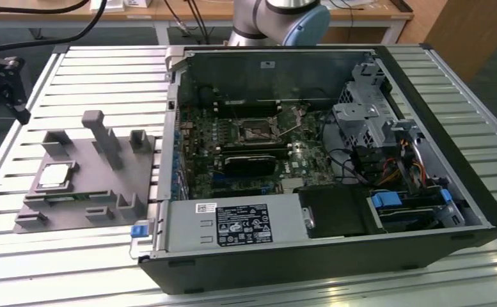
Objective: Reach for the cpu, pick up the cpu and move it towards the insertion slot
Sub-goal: 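Pick up the cpu and move it towards the insertion slot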
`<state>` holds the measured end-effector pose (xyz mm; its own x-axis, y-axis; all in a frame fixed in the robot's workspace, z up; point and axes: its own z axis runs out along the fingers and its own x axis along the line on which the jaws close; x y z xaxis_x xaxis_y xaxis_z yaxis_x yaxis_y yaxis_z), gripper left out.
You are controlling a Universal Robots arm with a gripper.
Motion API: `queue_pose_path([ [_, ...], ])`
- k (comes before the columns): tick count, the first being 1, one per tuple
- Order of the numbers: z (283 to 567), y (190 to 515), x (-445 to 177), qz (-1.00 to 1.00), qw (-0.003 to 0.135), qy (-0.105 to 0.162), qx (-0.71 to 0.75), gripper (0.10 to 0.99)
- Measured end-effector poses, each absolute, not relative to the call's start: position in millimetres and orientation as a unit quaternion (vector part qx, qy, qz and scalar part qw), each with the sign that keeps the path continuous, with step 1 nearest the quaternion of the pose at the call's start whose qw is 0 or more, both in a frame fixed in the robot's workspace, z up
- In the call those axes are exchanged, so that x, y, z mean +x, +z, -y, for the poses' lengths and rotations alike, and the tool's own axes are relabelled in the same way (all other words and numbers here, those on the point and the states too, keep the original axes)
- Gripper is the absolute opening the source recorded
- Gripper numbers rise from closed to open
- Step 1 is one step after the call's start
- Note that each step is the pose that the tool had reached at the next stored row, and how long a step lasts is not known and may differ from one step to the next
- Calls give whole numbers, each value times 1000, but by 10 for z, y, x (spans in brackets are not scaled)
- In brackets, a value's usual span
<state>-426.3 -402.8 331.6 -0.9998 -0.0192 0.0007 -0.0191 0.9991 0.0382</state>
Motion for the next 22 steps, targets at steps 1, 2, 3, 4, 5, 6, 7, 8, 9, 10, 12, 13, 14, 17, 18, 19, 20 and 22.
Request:
queue_pose_path([
  [1,4028,3305,-4269,1000,1,-19,10,545],
  [2,4028,3295,-4276,1000,1,-19,10,545],
  [3,4029,3282,-4281,1000,1,-19,10,545],
  [4,4029,3273,-4286,1000,1,-19,10,557],
  [5,4029,3262,-4291,1000,1,-19,10,557],
  [6,4029,3253,-4297,1000,1,-19,10,620],
  [7,4029,3242,-4302,1000,1,-19,10,620],
  [8,4029,3233,-4308,1000,1,-19,10,620],
  [9,4029,3222,-4316,1000,1,-19,10,620],
  [10,4029,3211,-4325,1000,1,-19,10,620],
  [12,4029,3188,-4340,1000,0,-19,10,620],
  [13,4030,3174,-4345,1000,0,-19,10,620],
  [14,4031,3159,-4348,1000,1,-19,10,620],
  [17,4037,3106,-4356,1000,1,-20,10,620],
  [18,4037,3088,-4356,1000,1,-20,10,620],
  [19,4038,3070,-4356,1000,1,-20,10,620],
  [20,4039,3050,-4356,1000,1,-20,10,620],
  [22,4040,3015,-4356,1000,1,-20,10,620],
])
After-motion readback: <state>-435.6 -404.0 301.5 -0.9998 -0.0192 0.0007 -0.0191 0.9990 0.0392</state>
